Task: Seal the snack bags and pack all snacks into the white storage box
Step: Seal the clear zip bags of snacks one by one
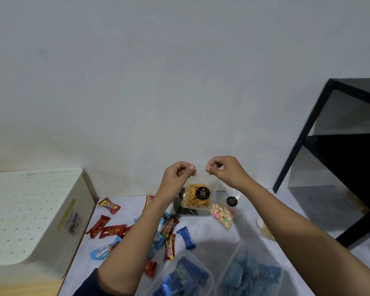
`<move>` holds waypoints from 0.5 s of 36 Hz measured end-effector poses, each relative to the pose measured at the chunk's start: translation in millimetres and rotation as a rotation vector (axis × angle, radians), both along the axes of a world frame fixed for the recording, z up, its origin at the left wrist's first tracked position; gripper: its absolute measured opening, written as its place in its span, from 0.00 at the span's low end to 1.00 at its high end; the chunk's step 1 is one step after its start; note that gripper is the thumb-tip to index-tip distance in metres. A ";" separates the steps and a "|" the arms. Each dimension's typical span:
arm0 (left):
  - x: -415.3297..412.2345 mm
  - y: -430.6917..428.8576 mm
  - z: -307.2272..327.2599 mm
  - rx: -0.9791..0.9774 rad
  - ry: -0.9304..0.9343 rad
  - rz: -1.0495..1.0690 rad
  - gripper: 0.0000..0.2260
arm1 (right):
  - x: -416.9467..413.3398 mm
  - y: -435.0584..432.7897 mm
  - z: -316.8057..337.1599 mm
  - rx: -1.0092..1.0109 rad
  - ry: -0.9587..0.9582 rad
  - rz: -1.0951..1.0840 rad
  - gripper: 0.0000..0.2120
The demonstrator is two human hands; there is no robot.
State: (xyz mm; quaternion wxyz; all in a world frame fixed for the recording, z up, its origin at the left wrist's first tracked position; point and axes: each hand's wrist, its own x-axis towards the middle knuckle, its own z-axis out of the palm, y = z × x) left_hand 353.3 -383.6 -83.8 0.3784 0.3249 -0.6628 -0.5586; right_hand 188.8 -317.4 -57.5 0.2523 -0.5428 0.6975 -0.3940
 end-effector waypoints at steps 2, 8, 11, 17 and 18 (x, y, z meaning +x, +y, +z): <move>-1.8 -0.3 1.2 -0.022 -0.024 0.009 0.05 | -0.8 1.0 1.4 -0.009 -0.008 0.009 0.04; -10.9 3.1 4.2 -0.111 -0.125 0.098 0.09 | -1.0 4.0 3.2 -0.003 -0.018 0.056 0.05; -14.1 6.0 5.3 -0.126 -0.143 0.112 0.10 | 1.0 6.2 4.2 -0.015 -0.018 0.068 0.03; -14.8 5.8 2.6 -0.111 -0.151 0.066 0.05 | 2.2 7.4 5.1 0.003 -0.021 0.067 0.04; -14.6 5.6 2.2 -0.108 -0.154 0.049 0.06 | 2.2 7.0 4.6 0.009 -0.007 0.066 0.04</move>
